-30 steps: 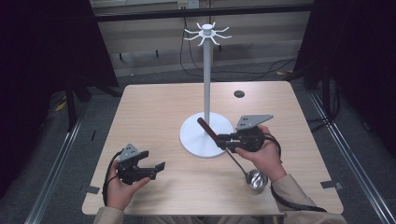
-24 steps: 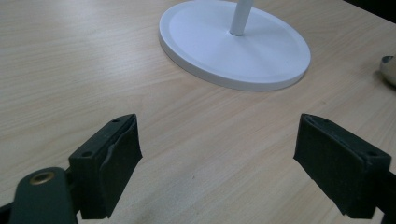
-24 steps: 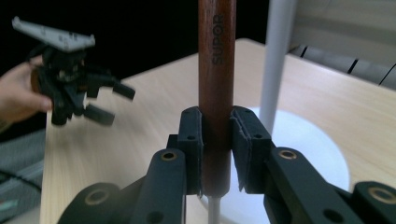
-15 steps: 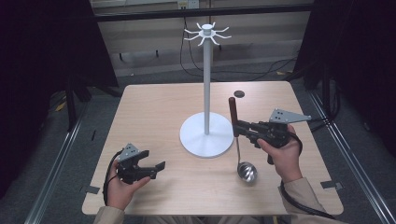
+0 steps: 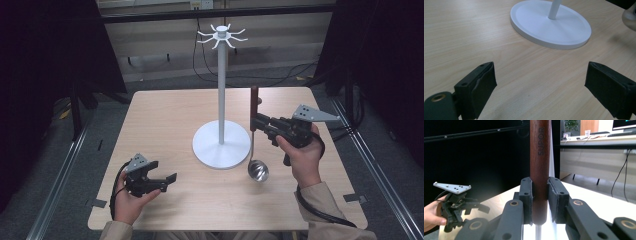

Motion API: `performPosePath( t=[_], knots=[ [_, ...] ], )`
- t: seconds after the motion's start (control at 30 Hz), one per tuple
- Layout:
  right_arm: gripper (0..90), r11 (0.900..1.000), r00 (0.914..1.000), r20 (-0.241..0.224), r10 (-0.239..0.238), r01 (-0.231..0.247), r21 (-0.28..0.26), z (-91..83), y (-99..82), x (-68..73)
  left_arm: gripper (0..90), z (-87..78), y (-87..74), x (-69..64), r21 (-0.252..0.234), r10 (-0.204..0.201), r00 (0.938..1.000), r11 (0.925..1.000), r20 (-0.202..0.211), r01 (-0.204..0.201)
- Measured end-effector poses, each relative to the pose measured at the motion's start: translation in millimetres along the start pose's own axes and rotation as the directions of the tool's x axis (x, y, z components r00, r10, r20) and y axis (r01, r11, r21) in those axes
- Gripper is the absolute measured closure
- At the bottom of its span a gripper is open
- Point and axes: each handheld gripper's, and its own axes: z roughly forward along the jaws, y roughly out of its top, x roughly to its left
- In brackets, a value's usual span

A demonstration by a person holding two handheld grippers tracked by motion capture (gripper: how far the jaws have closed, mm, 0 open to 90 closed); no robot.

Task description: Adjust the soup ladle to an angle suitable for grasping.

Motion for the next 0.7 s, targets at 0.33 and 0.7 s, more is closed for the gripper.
performPosePath(
  t=[0.33,0.7],
  knots=[
    [74.8,0.9996,0.9990,0.041,-0.020,0.020,-0.018,1.7,20.5,-3.9,4.8,1.1,1.3,-0.9,-0.022,-0.026,0.9995,0.9994,0.016,0.026],
    [74.7,0.9985,0.9982,0.054,-0.028,0.030,-0.046,4.9,40.0,-5.3,0.7,0.4,2.0,-2.0,-0.042,-0.016,0.9983,0.9989,0.056,0.018]
  ],
)
